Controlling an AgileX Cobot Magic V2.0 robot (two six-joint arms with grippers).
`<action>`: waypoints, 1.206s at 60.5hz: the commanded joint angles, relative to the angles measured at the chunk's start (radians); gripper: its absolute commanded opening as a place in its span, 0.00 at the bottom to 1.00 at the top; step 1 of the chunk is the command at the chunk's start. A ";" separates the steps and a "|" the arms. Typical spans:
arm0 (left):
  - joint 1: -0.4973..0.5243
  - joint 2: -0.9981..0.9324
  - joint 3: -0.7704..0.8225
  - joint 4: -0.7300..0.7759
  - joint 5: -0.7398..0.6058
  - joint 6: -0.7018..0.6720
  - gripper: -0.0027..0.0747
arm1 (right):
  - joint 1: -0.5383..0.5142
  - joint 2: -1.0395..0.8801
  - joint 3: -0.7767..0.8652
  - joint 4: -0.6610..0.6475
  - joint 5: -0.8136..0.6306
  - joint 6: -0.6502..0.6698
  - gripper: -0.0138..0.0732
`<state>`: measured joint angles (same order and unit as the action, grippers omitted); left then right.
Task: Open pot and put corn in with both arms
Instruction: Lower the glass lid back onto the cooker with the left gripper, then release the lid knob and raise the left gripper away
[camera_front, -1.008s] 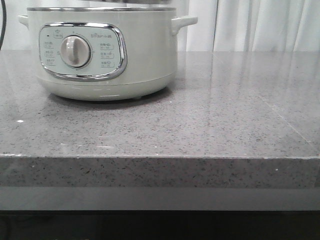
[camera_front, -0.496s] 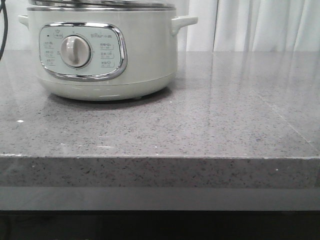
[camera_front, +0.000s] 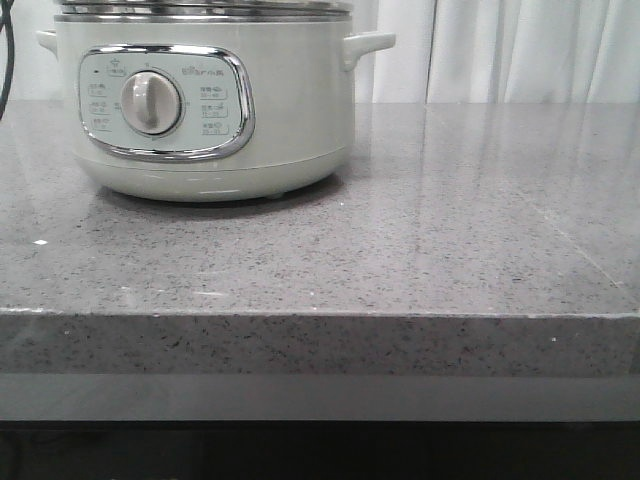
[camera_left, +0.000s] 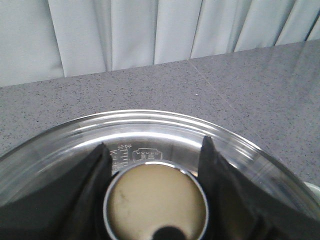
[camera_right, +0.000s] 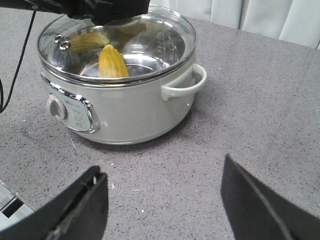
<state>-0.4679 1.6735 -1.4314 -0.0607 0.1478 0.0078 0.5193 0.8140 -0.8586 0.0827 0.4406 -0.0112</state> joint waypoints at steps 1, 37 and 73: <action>0.003 -0.054 -0.048 -0.011 -0.131 -0.008 0.40 | -0.008 -0.008 -0.026 -0.009 -0.078 -0.001 0.73; 0.005 -0.184 -0.048 -0.011 0.017 -0.008 0.72 | -0.008 -0.008 -0.026 -0.009 -0.079 -0.001 0.73; 0.003 -0.682 0.304 0.008 0.331 0.020 0.72 | -0.008 -0.008 -0.026 -0.009 -0.079 -0.001 0.73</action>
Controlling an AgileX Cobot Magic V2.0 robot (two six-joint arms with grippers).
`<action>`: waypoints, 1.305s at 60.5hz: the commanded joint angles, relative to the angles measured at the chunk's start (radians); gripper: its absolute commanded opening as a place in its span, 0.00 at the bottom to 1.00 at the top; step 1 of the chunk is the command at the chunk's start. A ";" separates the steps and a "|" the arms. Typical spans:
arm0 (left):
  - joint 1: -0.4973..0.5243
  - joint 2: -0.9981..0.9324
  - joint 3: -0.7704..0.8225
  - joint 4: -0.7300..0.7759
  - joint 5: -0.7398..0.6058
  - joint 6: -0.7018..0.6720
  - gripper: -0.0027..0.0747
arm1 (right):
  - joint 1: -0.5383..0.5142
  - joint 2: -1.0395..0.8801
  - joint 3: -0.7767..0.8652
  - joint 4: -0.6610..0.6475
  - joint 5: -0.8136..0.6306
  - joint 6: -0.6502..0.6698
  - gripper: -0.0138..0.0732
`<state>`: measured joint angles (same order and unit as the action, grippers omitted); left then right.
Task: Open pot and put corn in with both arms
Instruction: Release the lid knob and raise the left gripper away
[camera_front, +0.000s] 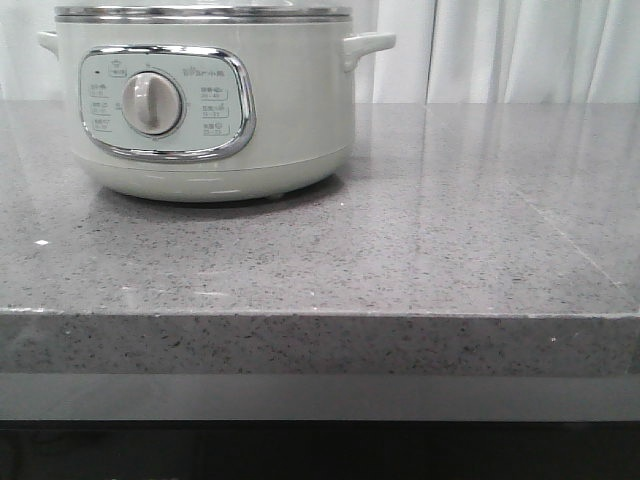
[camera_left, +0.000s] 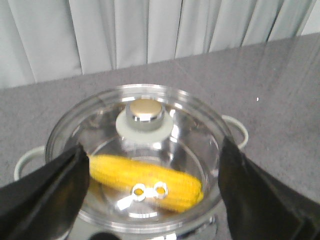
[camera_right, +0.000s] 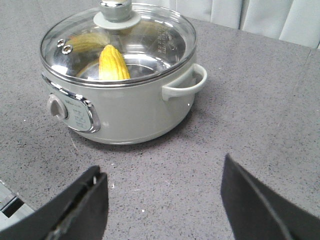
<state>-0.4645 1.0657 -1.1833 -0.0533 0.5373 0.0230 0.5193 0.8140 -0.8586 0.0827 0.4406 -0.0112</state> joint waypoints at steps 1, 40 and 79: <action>-0.001 -0.092 0.079 0.000 -0.058 0.005 0.72 | -0.008 -0.008 -0.026 -0.009 -0.079 -0.001 0.73; -0.001 -0.374 0.335 -0.004 -0.043 0.005 0.42 | -0.008 -0.008 -0.026 -0.009 -0.077 -0.001 0.39; -0.001 -0.374 0.335 -0.012 -0.043 0.005 0.01 | -0.008 -0.008 -0.026 -0.009 -0.077 -0.001 0.08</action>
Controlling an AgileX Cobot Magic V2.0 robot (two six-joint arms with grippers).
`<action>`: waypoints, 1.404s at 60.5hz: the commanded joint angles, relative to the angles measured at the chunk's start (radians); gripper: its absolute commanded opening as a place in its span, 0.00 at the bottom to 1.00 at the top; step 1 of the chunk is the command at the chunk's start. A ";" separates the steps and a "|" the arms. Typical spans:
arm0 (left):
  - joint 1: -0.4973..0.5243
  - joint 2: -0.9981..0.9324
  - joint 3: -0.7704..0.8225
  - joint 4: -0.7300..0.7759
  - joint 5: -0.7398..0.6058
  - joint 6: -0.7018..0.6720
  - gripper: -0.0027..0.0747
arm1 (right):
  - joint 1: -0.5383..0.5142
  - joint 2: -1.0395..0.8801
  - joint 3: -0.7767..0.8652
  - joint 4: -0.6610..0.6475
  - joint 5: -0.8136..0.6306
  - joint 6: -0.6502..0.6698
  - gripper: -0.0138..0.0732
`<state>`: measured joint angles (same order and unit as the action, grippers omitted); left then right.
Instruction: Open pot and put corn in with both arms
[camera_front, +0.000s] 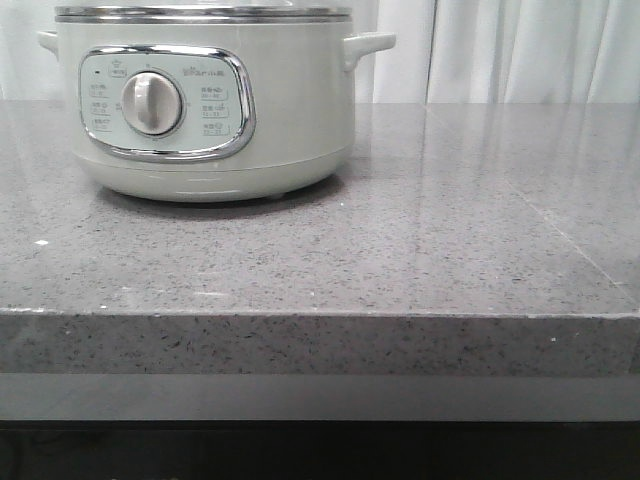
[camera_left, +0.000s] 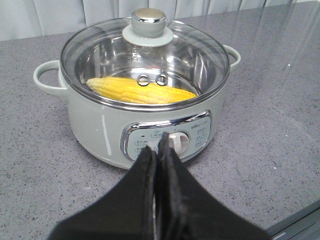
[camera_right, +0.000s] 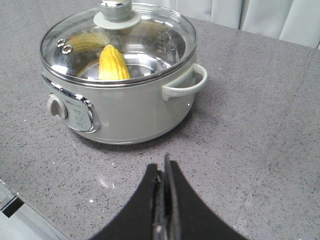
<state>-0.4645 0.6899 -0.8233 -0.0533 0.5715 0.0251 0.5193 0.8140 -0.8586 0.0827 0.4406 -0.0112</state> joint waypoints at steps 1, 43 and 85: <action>-0.001 0.001 -0.025 -0.012 -0.077 0.002 0.01 | -0.008 -0.008 -0.026 -0.009 -0.077 -0.001 0.08; 0.379 -0.524 0.605 -0.058 -0.483 0.002 0.01 | -0.008 -0.008 -0.026 -0.009 -0.079 -0.001 0.08; 0.402 -0.711 0.843 -0.080 -0.684 0.002 0.01 | -0.008 -0.008 -0.026 -0.009 -0.080 -0.001 0.08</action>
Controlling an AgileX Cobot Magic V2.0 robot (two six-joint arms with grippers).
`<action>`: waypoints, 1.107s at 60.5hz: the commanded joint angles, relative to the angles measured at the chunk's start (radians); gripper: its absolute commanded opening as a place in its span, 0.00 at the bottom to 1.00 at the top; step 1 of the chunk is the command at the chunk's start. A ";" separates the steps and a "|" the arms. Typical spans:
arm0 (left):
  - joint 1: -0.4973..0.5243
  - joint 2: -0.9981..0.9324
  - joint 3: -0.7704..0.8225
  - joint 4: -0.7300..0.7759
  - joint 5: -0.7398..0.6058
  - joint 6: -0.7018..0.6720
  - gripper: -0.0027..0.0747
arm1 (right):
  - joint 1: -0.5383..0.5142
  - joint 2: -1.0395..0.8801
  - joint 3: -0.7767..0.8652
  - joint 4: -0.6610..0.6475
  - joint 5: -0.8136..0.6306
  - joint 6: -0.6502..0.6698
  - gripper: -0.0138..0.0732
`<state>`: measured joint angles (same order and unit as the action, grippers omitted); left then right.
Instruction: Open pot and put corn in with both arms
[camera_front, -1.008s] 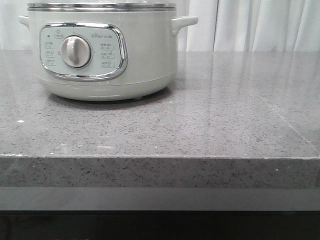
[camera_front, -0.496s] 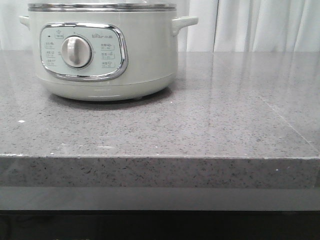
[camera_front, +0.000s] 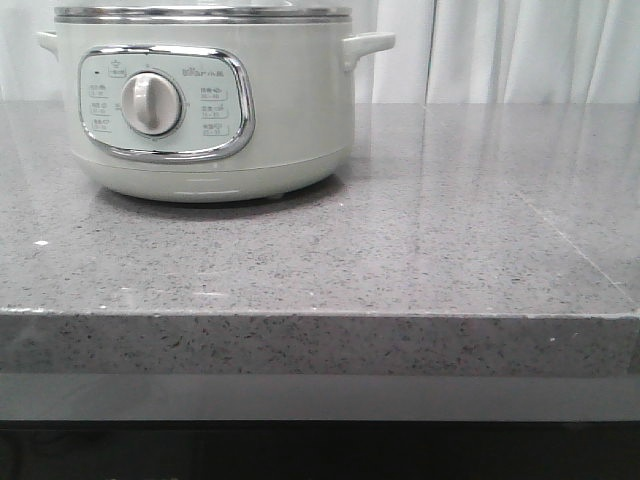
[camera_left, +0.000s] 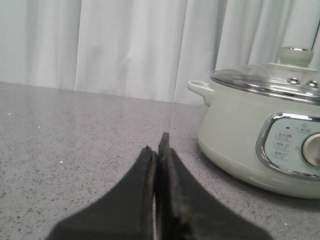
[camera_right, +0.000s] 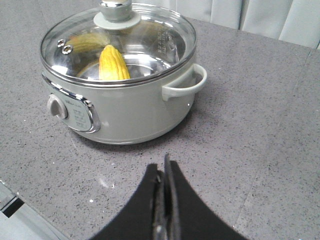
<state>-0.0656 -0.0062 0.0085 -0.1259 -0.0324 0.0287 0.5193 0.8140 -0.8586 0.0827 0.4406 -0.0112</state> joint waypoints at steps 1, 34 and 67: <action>0.003 -0.015 0.011 -0.007 -0.080 -0.001 0.01 | -0.008 -0.008 -0.026 -0.009 -0.080 -0.001 0.08; 0.003 -0.015 0.011 -0.007 -0.080 -0.001 0.01 | -0.008 -0.008 -0.026 -0.009 -0.080 -0.001 0.08; 0.003 -0.015 0.011 -0.007 -0.080 -0.001 0.01 | -0.283 -0.248 0.205 -0.020 -0.205 -0.008 0.08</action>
<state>-0.0617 -0.0062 0.0085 -0.1288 -0.0338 0.0294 0.3139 0.6501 -0.7007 0.0722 0.3608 -0.0112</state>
